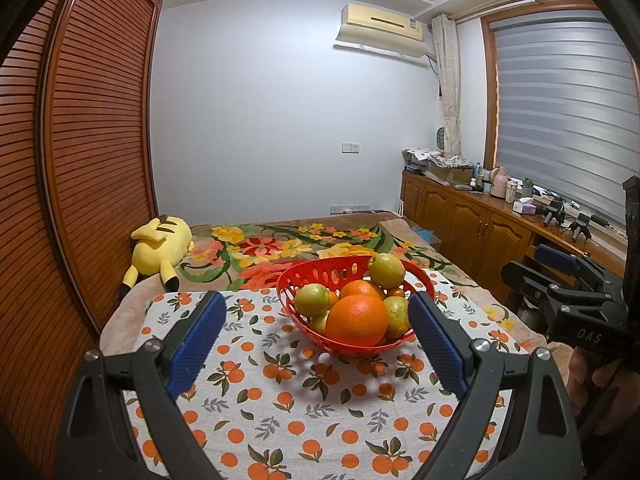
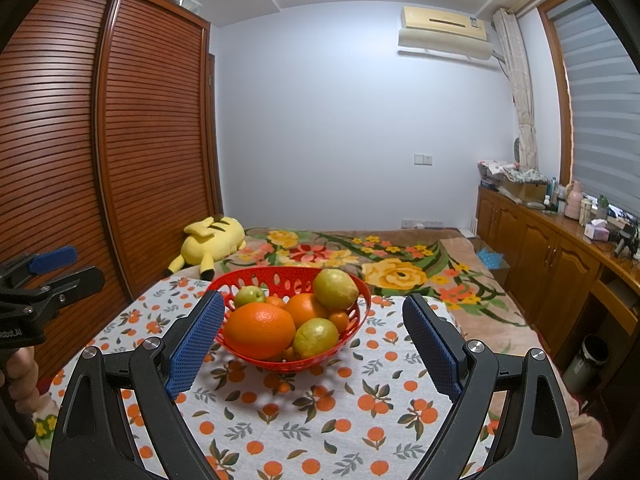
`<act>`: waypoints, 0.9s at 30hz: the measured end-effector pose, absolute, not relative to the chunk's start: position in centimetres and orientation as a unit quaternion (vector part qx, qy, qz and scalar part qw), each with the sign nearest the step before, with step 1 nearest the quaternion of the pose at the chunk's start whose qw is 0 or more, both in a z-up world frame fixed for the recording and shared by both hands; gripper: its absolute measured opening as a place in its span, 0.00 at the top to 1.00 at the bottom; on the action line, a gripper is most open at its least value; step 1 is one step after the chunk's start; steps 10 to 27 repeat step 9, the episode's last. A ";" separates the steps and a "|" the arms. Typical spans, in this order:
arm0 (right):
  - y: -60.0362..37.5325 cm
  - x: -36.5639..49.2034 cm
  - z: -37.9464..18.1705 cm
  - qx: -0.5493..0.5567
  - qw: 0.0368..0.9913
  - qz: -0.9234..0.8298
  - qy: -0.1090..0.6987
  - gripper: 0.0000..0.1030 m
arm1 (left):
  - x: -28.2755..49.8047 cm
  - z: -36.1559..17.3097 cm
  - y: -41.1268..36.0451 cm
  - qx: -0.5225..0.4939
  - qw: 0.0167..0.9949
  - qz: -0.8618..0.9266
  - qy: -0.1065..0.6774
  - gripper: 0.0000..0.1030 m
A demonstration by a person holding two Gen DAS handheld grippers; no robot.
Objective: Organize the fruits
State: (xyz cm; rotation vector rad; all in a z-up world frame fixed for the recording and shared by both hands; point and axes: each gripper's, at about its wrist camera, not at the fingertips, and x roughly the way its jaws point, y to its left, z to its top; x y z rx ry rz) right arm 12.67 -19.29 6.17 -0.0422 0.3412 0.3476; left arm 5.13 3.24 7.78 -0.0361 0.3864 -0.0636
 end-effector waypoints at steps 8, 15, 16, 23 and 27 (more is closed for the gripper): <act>-19.3 12.7 6.2 -0.021 0.970 0.172 0.169 0.10 | 5.1 7.8 3.3 -0.018 0.981 -0.031 0.193 0.10; -19.3 12.6 6.2 -0.020 0.970 0.172 0.169 0.10 | 5.1 7.8 3.3 -0.018 0.981 -0.031 0.192 0.10; -19.3 12.6 6.2 -0.020 0.970 0.172 0.169 0.10 | 5.1 7.8 3.3 -0.018 0.981 -0.031 0.192 0.10; -19.3 12.6 6.2 -0.020 0.970 0.172 0.169 0.10 | 5.1 7.8 3.3 -0.018 0.981 -0.031 0.192 0.10; -19.3 12.6 6.2 -0.020 0.970 0.172 0.169 0.10 | 5.1 7.8 3.3 -0.018 0.981 -0.031 0.192 0.10</act>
